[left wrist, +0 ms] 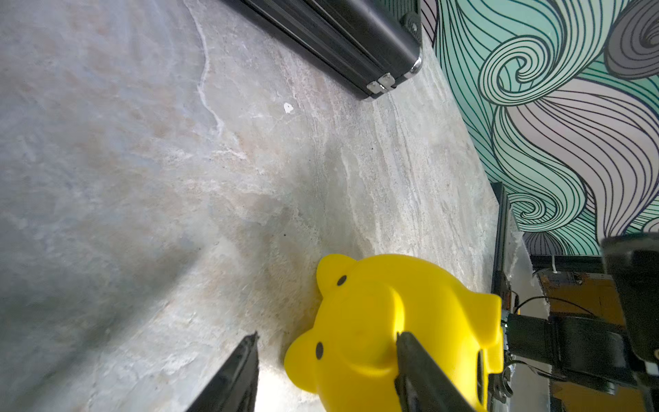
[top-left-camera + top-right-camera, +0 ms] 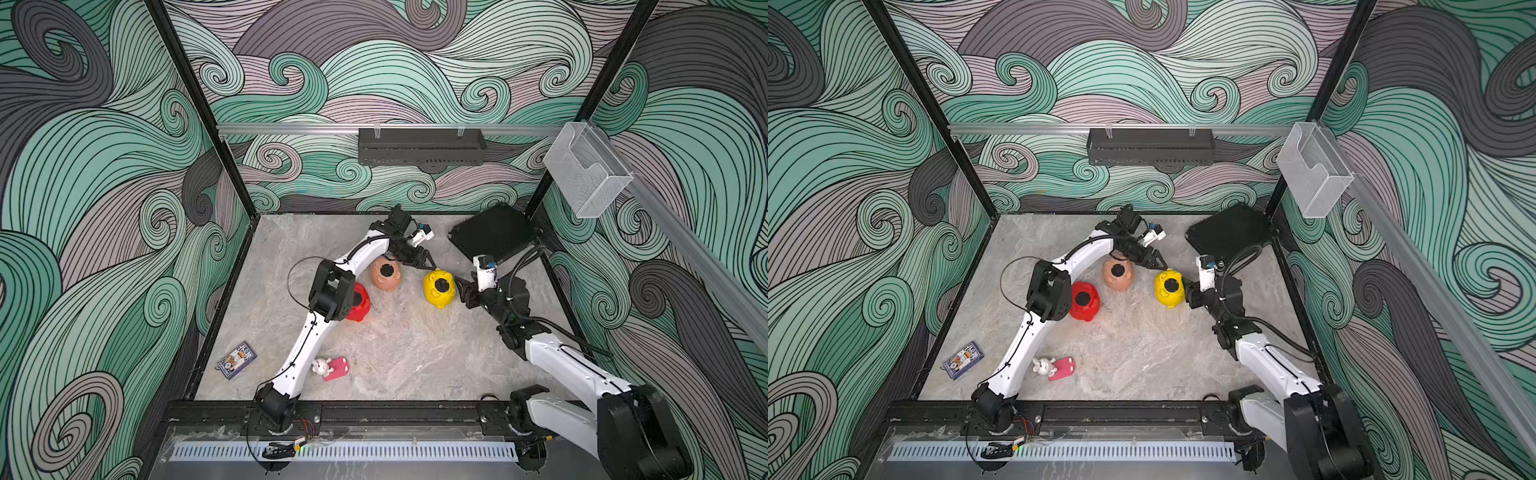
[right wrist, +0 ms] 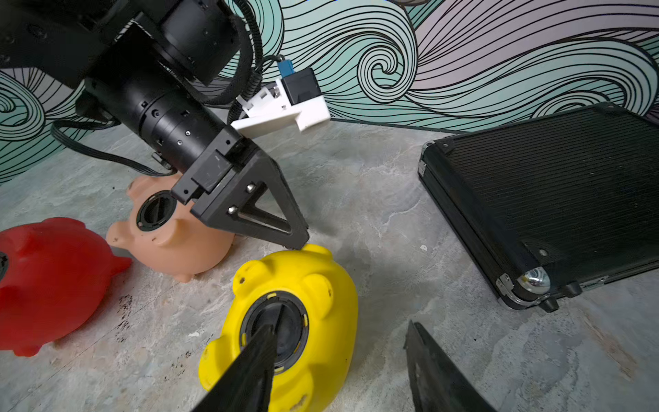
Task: Close piggy banks
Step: Reset both arms
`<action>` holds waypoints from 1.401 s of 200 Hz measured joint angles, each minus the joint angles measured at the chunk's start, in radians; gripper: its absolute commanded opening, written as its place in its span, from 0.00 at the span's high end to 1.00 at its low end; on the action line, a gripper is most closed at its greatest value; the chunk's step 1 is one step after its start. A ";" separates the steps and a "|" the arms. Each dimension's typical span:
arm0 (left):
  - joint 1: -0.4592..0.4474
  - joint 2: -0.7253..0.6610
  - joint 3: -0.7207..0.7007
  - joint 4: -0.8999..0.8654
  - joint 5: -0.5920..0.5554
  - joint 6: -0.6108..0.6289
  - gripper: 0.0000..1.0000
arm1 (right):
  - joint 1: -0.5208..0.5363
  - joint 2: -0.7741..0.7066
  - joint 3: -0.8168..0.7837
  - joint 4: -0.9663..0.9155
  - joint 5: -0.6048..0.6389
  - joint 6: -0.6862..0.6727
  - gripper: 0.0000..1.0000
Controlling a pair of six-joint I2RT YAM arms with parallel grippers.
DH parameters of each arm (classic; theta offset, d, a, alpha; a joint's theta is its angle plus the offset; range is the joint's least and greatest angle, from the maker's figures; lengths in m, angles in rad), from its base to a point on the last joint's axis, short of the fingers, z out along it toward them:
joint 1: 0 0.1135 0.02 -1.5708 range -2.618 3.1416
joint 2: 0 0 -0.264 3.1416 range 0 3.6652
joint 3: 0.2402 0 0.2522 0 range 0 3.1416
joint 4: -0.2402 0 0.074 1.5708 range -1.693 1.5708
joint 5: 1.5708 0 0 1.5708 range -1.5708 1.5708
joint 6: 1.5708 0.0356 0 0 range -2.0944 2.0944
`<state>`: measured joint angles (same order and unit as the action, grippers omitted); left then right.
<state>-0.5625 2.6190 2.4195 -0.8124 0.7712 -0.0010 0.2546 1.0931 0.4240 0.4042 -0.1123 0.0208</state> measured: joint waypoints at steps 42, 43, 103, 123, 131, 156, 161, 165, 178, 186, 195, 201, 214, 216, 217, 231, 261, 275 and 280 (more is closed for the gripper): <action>0.000 0.000 0.002 0.000 -0.002 -0.003 0.40 | -0.014 -0.001 0.000 0.004 0.010 0.016 0.40; 0.000 0.000 0.002 0.000 -0.002 -0.003 0.40 | -0.014 -0.001 0.000 0.004 0.010 0.016 0.40; 0.000 0.000 0.006 0.010 -0.021 -0.021 0.34 | -0.015 -0.001 0.000 0.003 0.006 0.016 0.40; 0.000 0.000 0.008 0.035 -0.031 -0.038 0.33 | -0.015 -0.001 0.000 0.003 0.002 0.016 0.40; -0.001 -0.001 0.008 0.046 -0.036 -0.043 0.32 | -0.015 -0.001 0.000 0.003 0.002 0.016 0.40; -0.001 -0.001 0.008 0.073 -0.055 -0.055 0.31 | -0.015 -0.001 0.000 0.003 0.000 0.016 0.40; -0.001 -0.001 0.008 0.077 -0.057 -0.057 0.30 | -0.015 -0.001 0.000 0.003 0.000 0.016 0.40; -0.001 -0.001 0.008 0.080 -0.058 -0.061 0.30 | -0.015 -0.001 0.000 0.003 0.000 0.016 0.40; 0.000 -0.005 0.008 0.092 -0.062 -0.069 0.30 | -0.015 -0.001 0.000 0.003 0.000 0.016 0.40; 0.000 -0.007 0.008 0.099 -0.063 -0.075 0.29 | -0.015 -0.001 0.000 0.003 0.000 0.016 0.40; 0.000 -0.012 0.008 0.107 -0.064 -0.081 0.29 | -0.015 -0.001 0.000 0.003 0.000 0.016 0.40; 0.000 -0.017 0.008 0.114 -0.064 -0.086 0.29 | -0.015 -0.001 0.000 0.003 0.000 0.016 0.40; 0.000 -0.029 0.008 0.122 -0.064 -0.092 0.29 | -0.015 -0.001 0.000 0.003 0.000 0.016 0.40; 0.000 -0.032 0.008 0.124 -0.064 -0.094 0.29 | -0.015 -0.001 0.000 0.003 0.000 0.016 0.40; 0.000 -0.032 0.008 0.124 -0.064 -0.094 0.29 | -0.015 -0.001 0.000 0.003 0.000 0.016 0.40; 0.000 -0.051 0.008 0.132 -0.065 -0.097 0.29 | -0.015 -0.001 0.000 0.003 0.000 0.016 0.40; 0.000 -0.101 0.008 0.134 -0.093 -0.097 0.29 | -0.015 -0.001 0.000 0.003 0.000 0.016 0.40; 0.003 -0.128 0.007 0.134 -0.122 -0.097 0.28 | -0.015 -0.001 0.000 0.003 0.000 0.016 0.40; 0.005 -0.139 0.006 0.134 -0.135 -0.097 0.28 | -0.015 -0.001 0.000 0.003 0.000 0.016 0.40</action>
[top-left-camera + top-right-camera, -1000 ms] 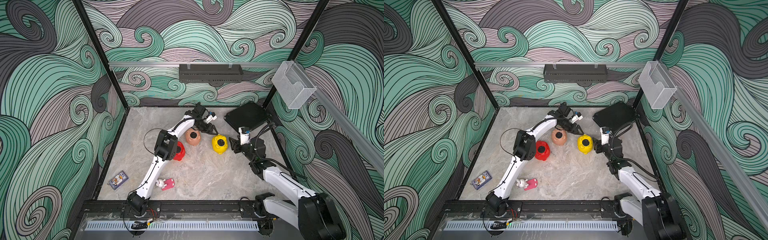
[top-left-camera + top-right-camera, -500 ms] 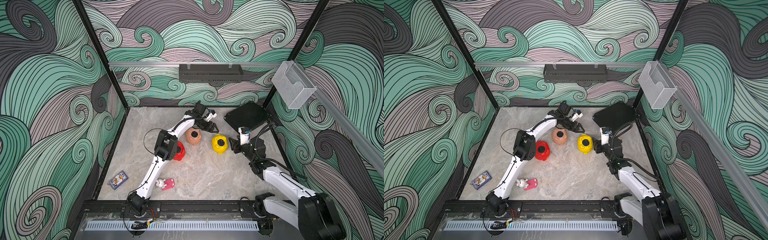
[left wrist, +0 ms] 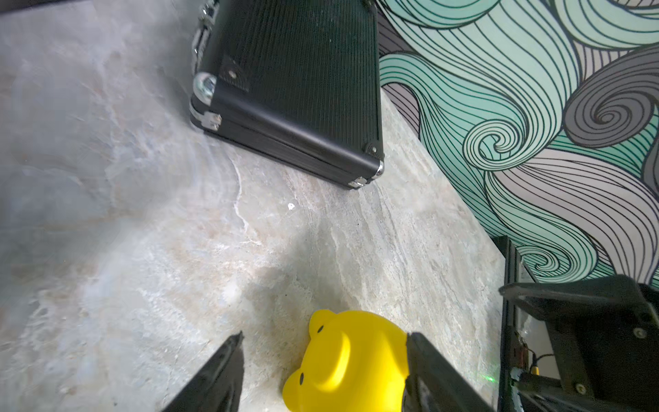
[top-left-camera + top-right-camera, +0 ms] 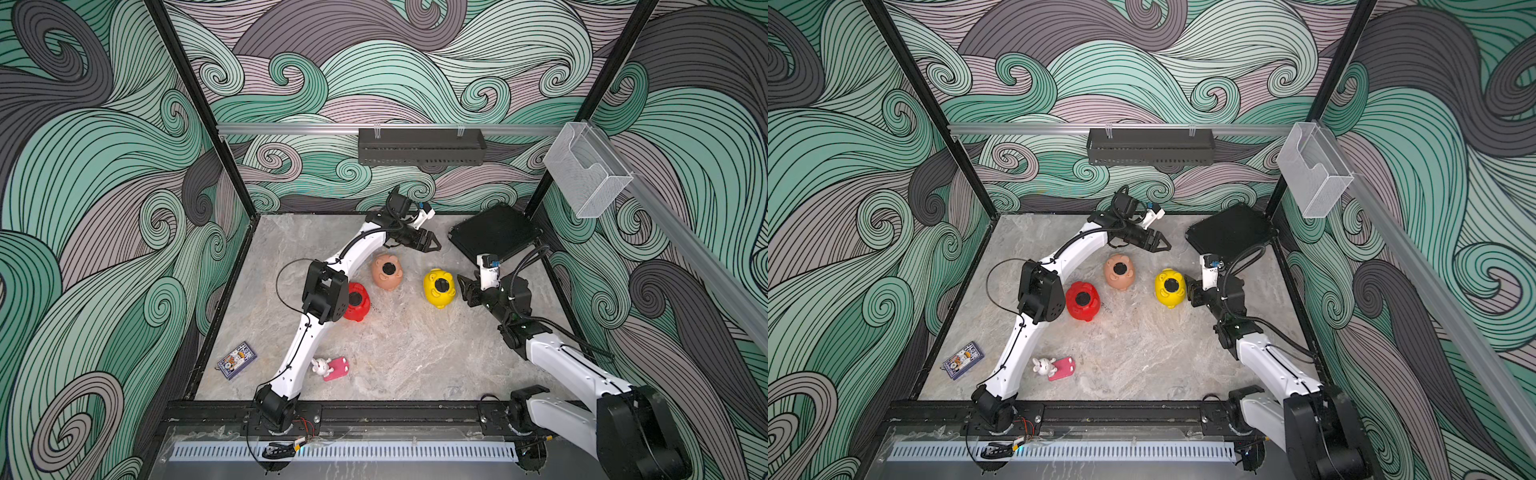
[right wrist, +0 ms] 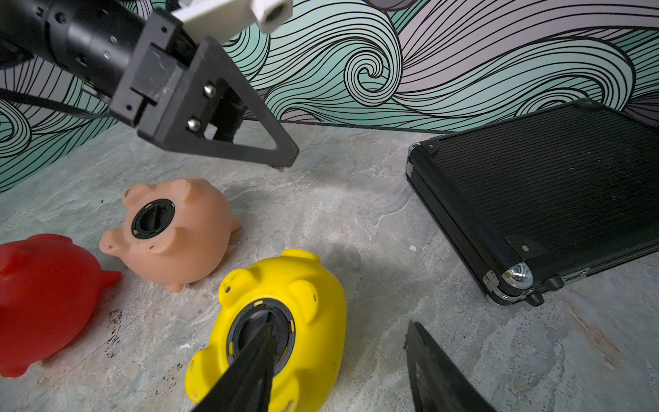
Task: Close piggy banks
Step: Reset both arms
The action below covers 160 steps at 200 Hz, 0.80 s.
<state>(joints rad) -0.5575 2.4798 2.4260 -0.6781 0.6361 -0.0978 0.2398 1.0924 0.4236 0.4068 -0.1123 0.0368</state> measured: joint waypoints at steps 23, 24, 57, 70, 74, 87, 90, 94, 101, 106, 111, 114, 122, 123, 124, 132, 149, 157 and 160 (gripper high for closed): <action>0.006 -0.075 -0.041 0.019 -0.060 0.001 0.26 | 0.000 0.000 0.000 0.000 0.000 0.000 0.40; 0.006 -0.078 -0.043 0.019 -0.061 0.001 0.26 | 0.000 0.000 0.000 0.000 0.000 0.000 0.40; 0.033 -0.223 -0.142 0.067 -0.145 0.001 0.25 | 0.000 0.000 0.000 0.000 0.000 0.000 0.40; 0.049 -0.296 -0.212 0.101 -0.180 0.000 0.24 | 0.000 0.000 0.000 -0.001 0.001 0.001 0.40; 0.054 -0.317 -0.233 0.109 -0.190 0.000 0.23 | 0.000 0.000 0.000 -0.001 0.002 0.001 0.40; 0.075 -0.396 -0.320 0.153 -0.228 -0.006 0.23 | -0.001 0.000 0.000 -0.003 0.005 0.002 0.40; 0.080 -0.412 -0.341 0.165 -0.237 -0.008 0.23 | -0.002 0.000 0.000 -0.004 0.005 0.002 0.40; 0.085 -0.432 -0.363 0.174 -0.247 -0.011 0.23 | -0.003 0.000 0.000 -0.005 0.006 0.003 0.40; 0.098 -0.473 -0.410 0.196 -0.267 -0.017 0.23 | -0.004 0.000 0.000 -0.006 0.007 0.005 0.40; 0.107 -0.500 -0.442 0.211 -0.281 -0.021 0.23 | -0.005 0.000 0.000 -0.008 0.008 0.005 0.40; 0.116 -0.528 -0.475 0.227 -0.295 -0.025 0.23 | -0.005 0.000 0.000 -0.010 0.008 0.005 0.40; 0.121 -0.545 -0.494 0.236 -0.304 -0.026 0.23 | -0.005 0.000 0.000 -0.011 0.008 0.005 0.40; 0.133 -0.588 -0.546 0.255 -0.329 -0.028 0.23 | -0.005 0.000 0.000 -0.016 0.008 0.007 0.40; 0.134 -0.592 -0.550 0.257 -0.331 -0.028 0.23 | -0.005 0.000 0.000 -0.017 0.008 0.007 0.40; 0.135 -0.595 -0.555 0.258 -0.333 -0.029 0.23 | -0.005 0.000 0.000 -0.018 0.008 0.008 0.40; 0.148 -0.637 -0.603 0.271 -0.358 -0.030 0.23 | -0.005 0.000 0.000 -0.024 0.008 0.009 0.41; 0.167 -0.731 -0.714 0.300 -0.425 -0.029 0.23 | -0.005 0.000 0.000 -0.030 0.008 0.010 0.41; 0.171 -0.778 -0.773 0.311 -0.454 -0.029 0.23 | -0.005 0.000 0.000 -0.031 0.008 0.012 0.41; 0.172 -0.796 -0.795 0.315 -0.464 -0.028 0.23 | -0.005 0.000 0.000 -0.031 0.008 0.013 0.41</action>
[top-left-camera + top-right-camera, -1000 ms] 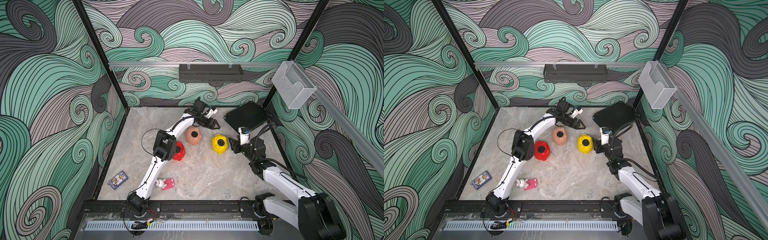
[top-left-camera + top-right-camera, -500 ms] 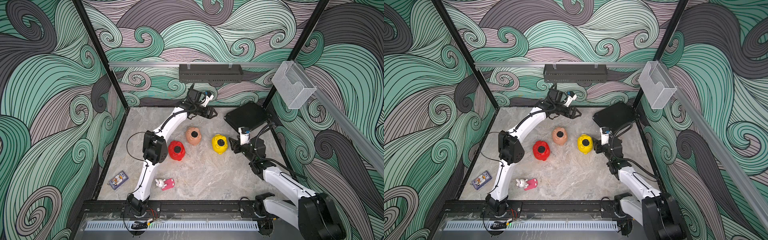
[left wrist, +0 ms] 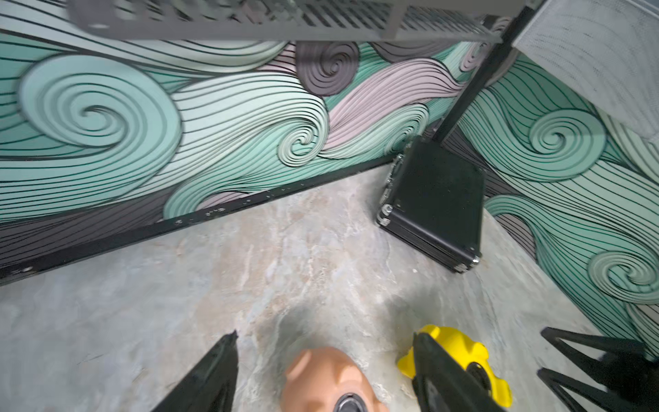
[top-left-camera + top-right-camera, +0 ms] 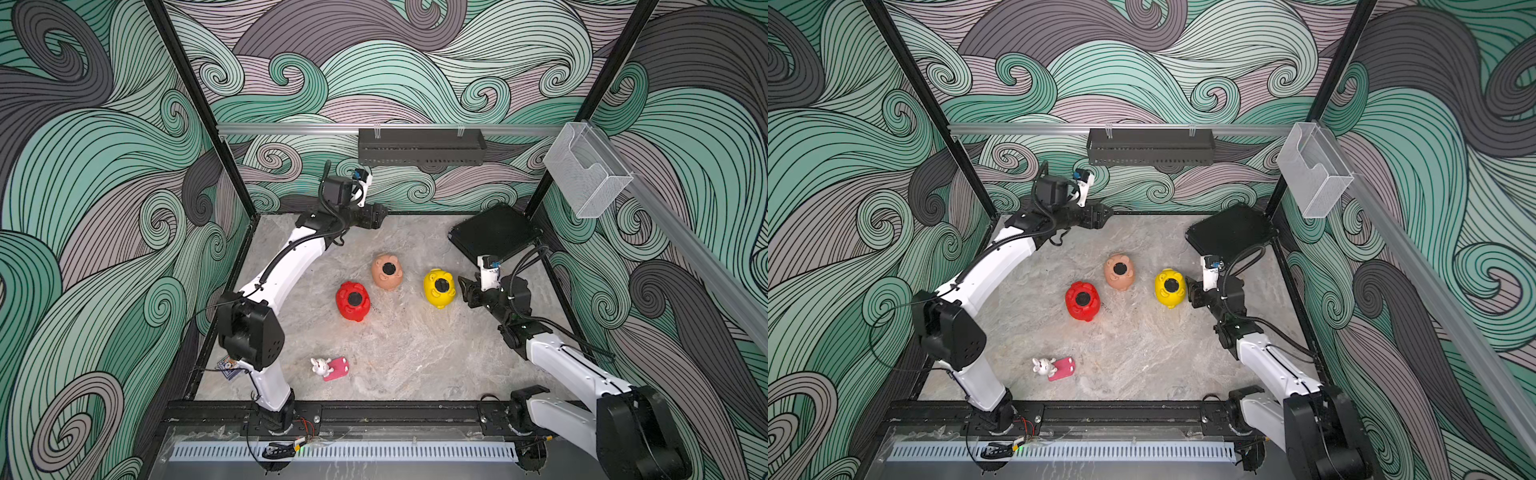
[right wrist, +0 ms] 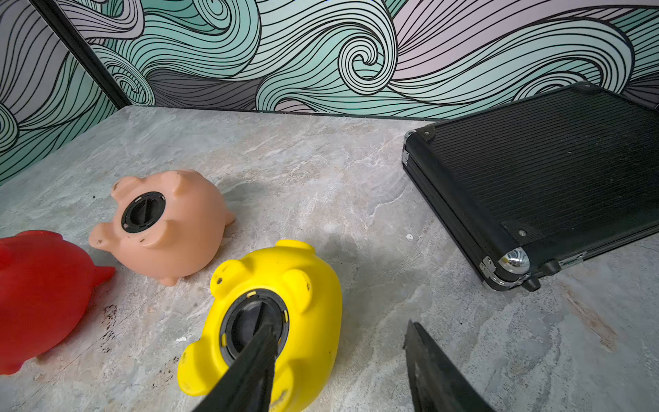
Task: Close piggy banks
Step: Reset both arms
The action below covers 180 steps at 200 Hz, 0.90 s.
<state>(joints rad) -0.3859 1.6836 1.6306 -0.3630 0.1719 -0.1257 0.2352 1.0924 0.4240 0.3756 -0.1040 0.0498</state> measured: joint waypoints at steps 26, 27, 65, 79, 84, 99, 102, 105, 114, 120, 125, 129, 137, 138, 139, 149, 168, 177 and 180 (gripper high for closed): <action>0.004 -0.170 -0.201 0.025 -0.098 0.010 0.22 | 0.000 -0.007 0.000 -0.006 0.011 0.008 0.41; 0.004 -0.176 -0.206 0.024 -0.100 0.010 0.22 | 0.000 -0.007 0.000 -0.006 0.012 0.008 0.41; 0.043 -0.468 -0.504 0.061 -0.251 0.043 0.18 | 0.000 -0.027 0.000 -0.015 0.030 0.015 0.41; 0.065 -0.571 -0.610 0.087 -0.306 0.064 0.15 | 0.000 -0.031 0.000 -0.017 0.040 0.018 0.41; 0.074 -0.608 -0.651 0.098 -0.331 0.073 0.14 | 0.000 -0.033 0.000 -0.019 0.045 0.019 0.41; 0.098 -0.695 -0.758 0.135 -0.391 0.095 0.11 | 0.000 -0.046 -0.006 -0.021 0.060 0.027 0.41; 0.103 -0.712 -0.782 0.143 -0.402 0.102 0.10 | 0.000 -0.051 -0.008 -0.023 0.064 0.029 0.41; 0.109 -0.726 -0.805 0.155 -0.413 0.106 0.10 | 0.000 -0.054 -0.010 -0.024 0.068 0.029 0.41; 0.126 -0.766 -0.877 0.188 -0.441 0.127 0.09 | 0.000 -0.067 -0.011 -0.035 0.082 0.028 0.41; 0.137 -0.785 -0.923 0.209 -0.458 0.138 0.08 | 0.000 -0.074 -0.011 -0.040 0.092 0.026 0.41; 0.147 -0.799 -0.962 0.228 -0.470 0.149 0.08 | -0.001 -0.080 -0.011 -0.044 0.105 0.023 0.41; 0.156 -0.807 -0.988 0.238 -0.479 0.156 0.08 | -0.002 -0.085 -0.011 -0.046 0.113 0.018 0.40; 0.176 -0.818 -1.040 0.261 -0.491 0.167 0.07 | -0.006 -0.092 -0.011 -0.049 0.132 0.010 0.40; 0.180 -0.819 -1.049 0.266 -0.493 0.169 0.07 | -0.007 -0.093 -0.011 -0.049 0.133 0.010 0.40; 0.181 -0.819 -1.054 0.267 -0.494 0.170 0.07 | -0.008 -0.094 -0.011 -0.049 0.136 0.008 0.40; 0.210 -0.822 -1.104 0.291 -0.505 0.179 0.07 | -0.015 -0.095 -0.011 -0.050 0.156 -0.003 0.40; 0.266 -0.814 -1.159 0.331 -0.509 0.181 0.06 | -0.033 -0.087 -0.011 -0.049 0.182 -0.017 0.40; 0.290 -0.798 -1.164 0.349 -0.508 0.180 0.06 | -0.043 -0.081 -0.011 -0.044 0.189 -0.020 0.40; 0.296 -0.792 -1.165 0.358 -0.508 0.179 0.06 | -0.046 -0.079 -0.011 -0.042 0.192 -0.021 0.40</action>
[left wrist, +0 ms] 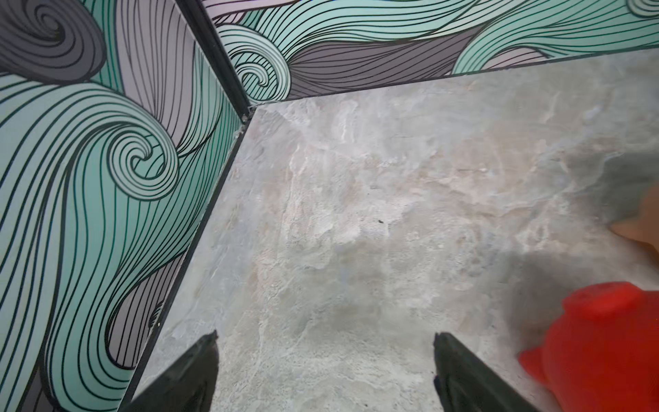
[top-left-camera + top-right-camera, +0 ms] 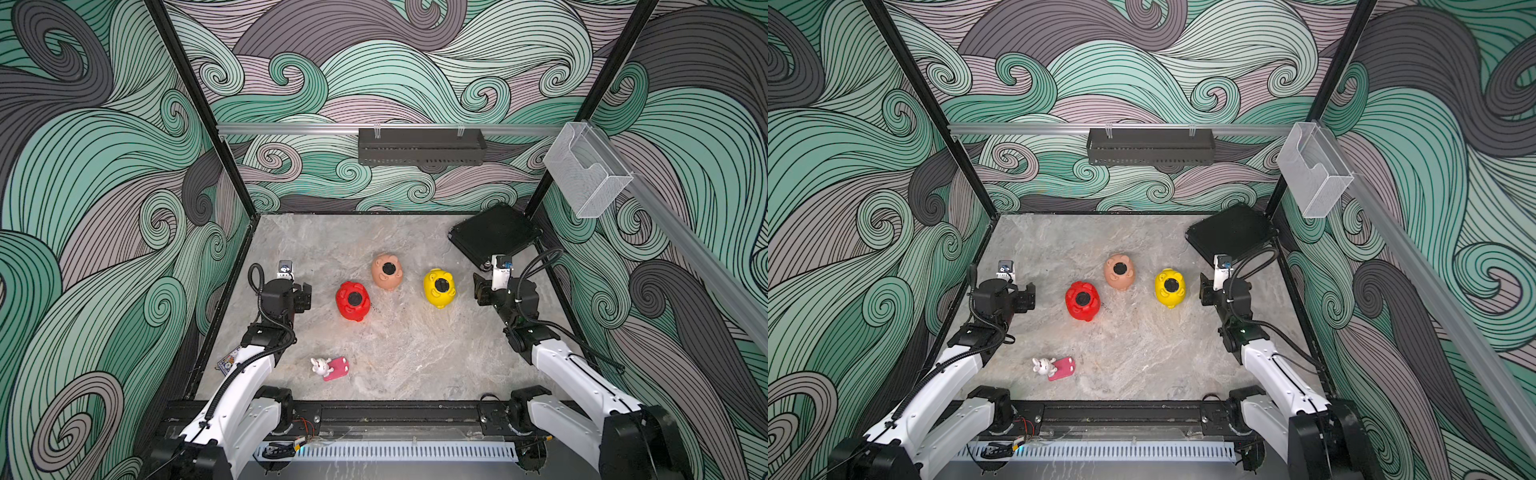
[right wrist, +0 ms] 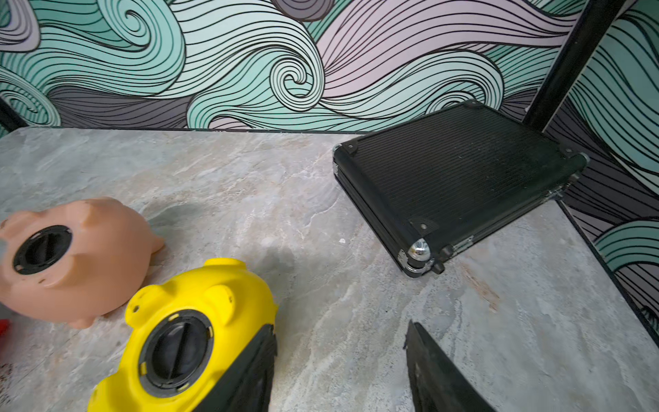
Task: Close piggy banks
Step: Reset both arms
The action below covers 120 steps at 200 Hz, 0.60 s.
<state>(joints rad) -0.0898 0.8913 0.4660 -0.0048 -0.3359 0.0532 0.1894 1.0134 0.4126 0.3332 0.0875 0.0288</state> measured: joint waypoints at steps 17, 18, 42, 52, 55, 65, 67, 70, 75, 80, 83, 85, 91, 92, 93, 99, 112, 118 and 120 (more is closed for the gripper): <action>0.033 0.052 0.000 0.054 0.008 -0.007 0.07 | -0.018 0.013 -0.009 0.015 0.009 -0.007 0.40; 0.036 0.056 0.000 0.058 0.010 -0.008 0.06 | -0.020 0.014 -0.010 0.016 0.010 -0.007 0.40; 0.079 0.140 -0.001 0.143 0.035 -0.024 0.06 | -0.046 0.028 -0.040 0.038 0.018 -0.010 0.40; 0.094 0.169 -0.003 0.173 0.043 -0.028 0.06 | -0.056 0.036 -0.052 0.048 0.020 -0.011 0.40; 0.099 0.176 -0.004 0.183 0.047 -0.029 0.06 | -0.060 0.039 -0.056 0.051 0.021 -0.012 0.40; 0.113 0.196 -0.011 0.217 0.061 -0.036 0.05 | -0.069 0.045 -0.066 0.060 0.022 -0.015 0.39; 0.115 0.201 -0.013 0.226 0.064 -0.037 0.05 | -0.071 0.047 -0.067 0.062 0.022 -0.015 0.39; 0.119 0.207 -0.016 0.237 0.069 -0.039 0.05 | -0.074 0.049 -0.069 0.067 0.022 -0.016 0.39; 0.124 0.216 -0.020 0.258 0.077 -0.041 0.06 | -0.080 0.054 -0.073 0.076 0.022 -0.018 0.39; 0.128 0.227 -0.024 0.277 0.084 -0.043 0.06 | -0.087 0.059 -0.077 0.086 0.022 -0.019 0.39; 0.130 0.236 -0.026 0.289 0.088 -0.046 0.06 | -0.091 0.062 -0.079 0.092 0.022 -0.019 0.39; 0.131 0.241 -0.027 0.296 0.090 -0.047 0.06 | -0.094 0.064 -0.081 0.097 0.022 -0.019 0.39; 0.135 0.260 -0.029 0.319 0.100 -0.051 0.06 | -0.104 0.074 -0.085 0.109 0.024 -0.021 0.39; 0.136 0.262 -0.029 0.321 0.100 -0.051 0.06 | -0.105 0.075 -0.085 0.112 0.024 -0.021 0.39; 0.136 0.267 -0.029 0.325 0.101 -0.052 0.06 | -0.108 0.077 -0.087 0.114 0.025 -0.021 0.39; 0.141 0.289 -0.029 0.346 0.109 -0.056 0.05 | -0.117 0.087 -0.092 0.130 0.027 -0.022 0.39; 0.147 0.340 -0.029 0.389 0.125 -0.067 0.07 | -0.138 0.116 -0.100 0.160 0.031 -0.021 0.39; 0.151 0.363 -0.029 0.405 0.132 -0.072 0.07 | -0.146 0.134 -0.101 0.176 0.032 -0.021 0.39; 0.153 0.371 -0.029 0.410 0.137 -0.073 0.07 | -0.149 0.139 -0.102 0.182 0.033 -0.021 0.39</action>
<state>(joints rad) 0.0635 1.2621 0.4366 0.4049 -0.1989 -0.0196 0.0406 1.1522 0.3107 0.5148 0.1204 0.0074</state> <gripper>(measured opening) 0.938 0.612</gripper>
